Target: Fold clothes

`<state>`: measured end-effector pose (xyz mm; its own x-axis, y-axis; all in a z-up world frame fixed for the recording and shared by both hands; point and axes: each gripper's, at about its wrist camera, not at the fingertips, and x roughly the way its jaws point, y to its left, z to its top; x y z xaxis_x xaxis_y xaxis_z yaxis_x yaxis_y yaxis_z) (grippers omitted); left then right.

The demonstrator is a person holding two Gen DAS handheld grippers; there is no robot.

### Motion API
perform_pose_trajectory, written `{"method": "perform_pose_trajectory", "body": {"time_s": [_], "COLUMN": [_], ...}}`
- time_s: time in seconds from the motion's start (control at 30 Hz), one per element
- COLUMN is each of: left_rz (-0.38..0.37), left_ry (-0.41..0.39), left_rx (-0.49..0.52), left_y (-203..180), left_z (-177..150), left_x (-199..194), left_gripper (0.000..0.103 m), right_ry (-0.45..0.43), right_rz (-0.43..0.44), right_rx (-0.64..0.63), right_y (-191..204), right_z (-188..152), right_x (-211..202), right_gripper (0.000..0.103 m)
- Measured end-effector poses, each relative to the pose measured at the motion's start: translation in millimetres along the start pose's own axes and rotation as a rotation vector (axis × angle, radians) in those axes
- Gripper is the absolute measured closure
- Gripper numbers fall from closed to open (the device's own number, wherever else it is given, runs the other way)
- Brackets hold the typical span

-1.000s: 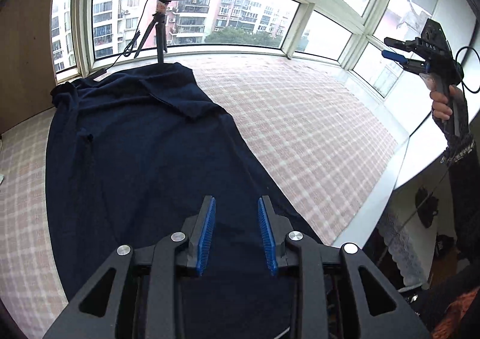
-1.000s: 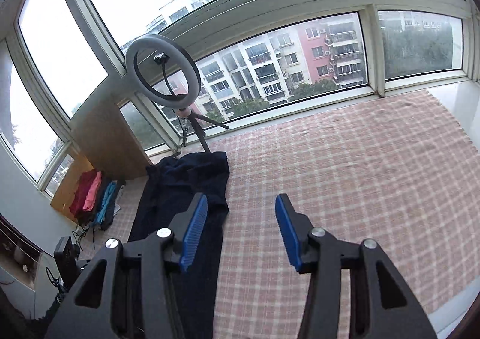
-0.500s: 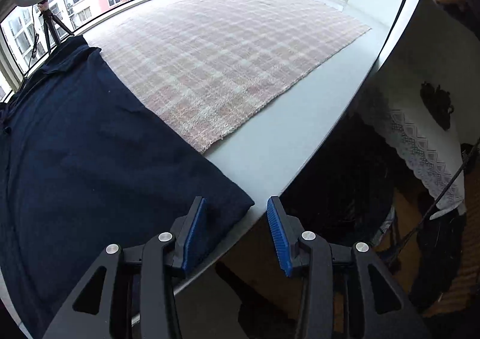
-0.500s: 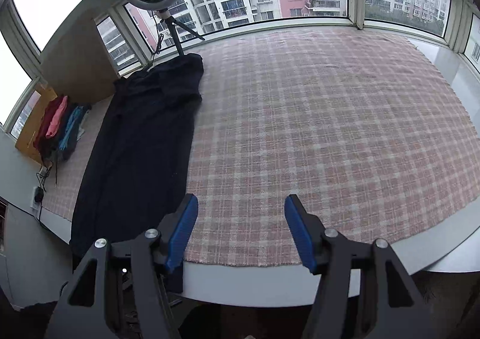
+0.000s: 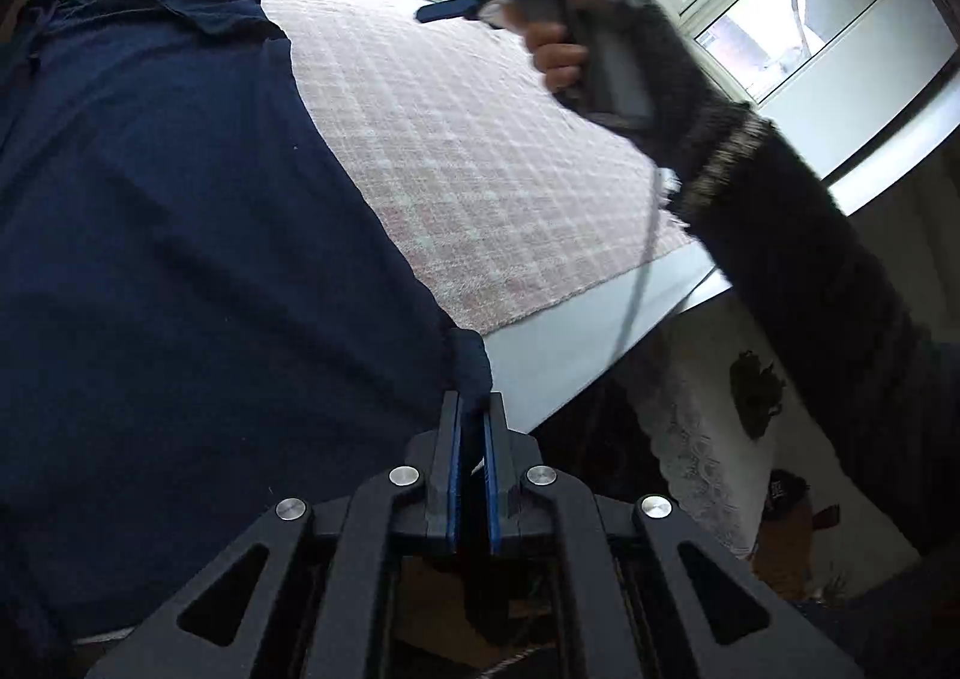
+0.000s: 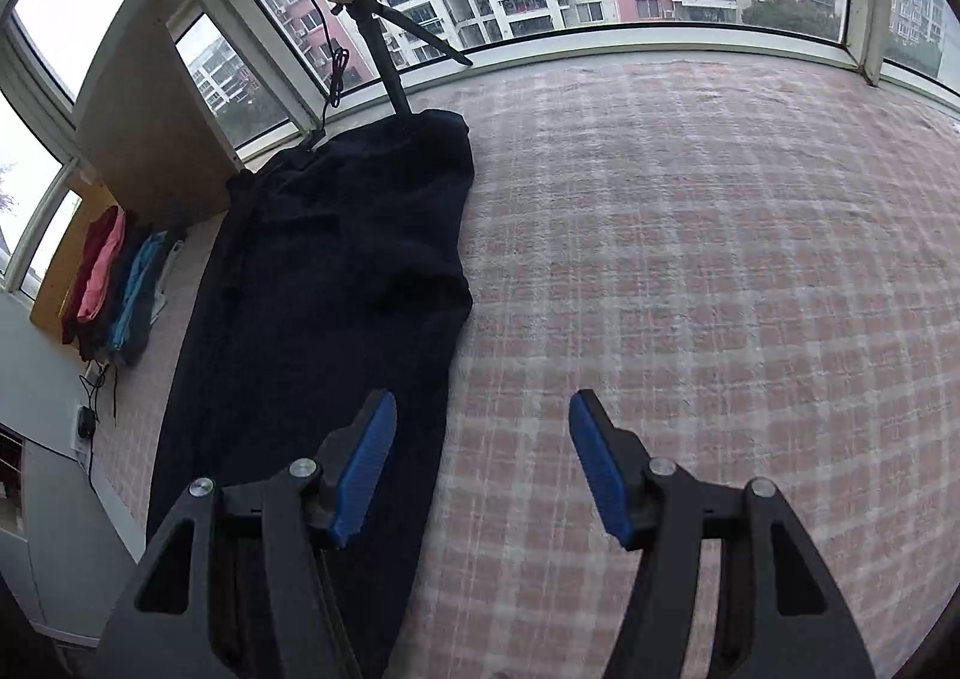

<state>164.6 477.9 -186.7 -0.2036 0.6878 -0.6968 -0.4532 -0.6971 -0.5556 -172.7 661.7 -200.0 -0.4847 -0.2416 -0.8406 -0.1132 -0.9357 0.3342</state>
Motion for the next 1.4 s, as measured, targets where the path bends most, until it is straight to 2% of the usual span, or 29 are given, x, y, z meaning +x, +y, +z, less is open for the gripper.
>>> {"method": "perform_pose_trajectory", "body": {"time_s": [0.1,0.17,0.3,0.33,0.37,0.4,0.43,0.53,0.63,0.8,1.13,1.23,1.33,1.4], "left_rz": [-0.012,-0.014,-0.024,-0.022,-0.016,-0.007,-0.004,-0.006,0.006,0.062,0.191,0.191,0.19,0.192], "left_ry": [-0.021,-0.027,-0.028,-0.029,-0.03,-0.031,-0.033,-0.061,-0.122,-0.208,-0.324,-0.346,-0.358,-0.339], "left_rx": [0.009,-0.01,-0.043,-0.042,-0.038,-0.037,-0.041,-0.08,-0.135,-0.254,-0.467,-0.502,-0.518,-0.546], "left_y": [1.7,7.5,14.3,13.4,12.3,11.0,10.9,15.6,25.4,53.8,111.0,119.8,126.3,130.6], "left_z": [5.0,7.1,4.4,1.8,-0.6,-3.0,-4.5,-9.2,-17.2,-38.8,-81.7,-88.6,-99.5,-106.2], "left_x": [-12.5,-12.5,-8.2,-8.4,-8.2,-7.9,-8.4,-13.8,-29.4,-56.6,-97.1,-103.2,-107.6,-106.1], "left_gripper": [0.098,0.098,0.098,0.098,0.098,0.098,0.098,0.098,0.098,0.098,0.098,0.098,0.098,0.098], "right_ry": [0.062,0.103,0.121,0.131,0.142,0.153,0.161,0.164,0.113,0.07,0.119,0.134,0.147,0.183], "right_rz": [0.033,0.04,0.05,0.033,0.013,-0.007,-0.024,-0.052,-0.081,-0.107,-0.183,-0.206,-0.216,-0.19], "right_rx": [0.063,0.078,0.032,0.0,-0.035,-0.07,-0.093,-0.108,-0.094,-0.192,-0.371,-0.425,-0.43,-0.425], "right_y": [5.8,10.4,27.9,35.3,43.2,51.1,57.7,73.6,94.4,166.5,272.7,304.4,309.8,310.2], "right_z": [39.1,53.7,68.7,68.7,68.1,67.5,66.6,68.3,77.7,89.4,70.1,64.1,66.9,70.1], "right_x": [65.7,95.2,111.1,111.7,111.9,112.1,111.1,100.6,78.4,58.1,115.8,133.4,148.2,159.1], "right_gripper": [0.044,0.044,0.043,0.046,0.053,0.087,0.096,0.097,0.097,0.097,0.097,0.098,0.098,0.096]}}
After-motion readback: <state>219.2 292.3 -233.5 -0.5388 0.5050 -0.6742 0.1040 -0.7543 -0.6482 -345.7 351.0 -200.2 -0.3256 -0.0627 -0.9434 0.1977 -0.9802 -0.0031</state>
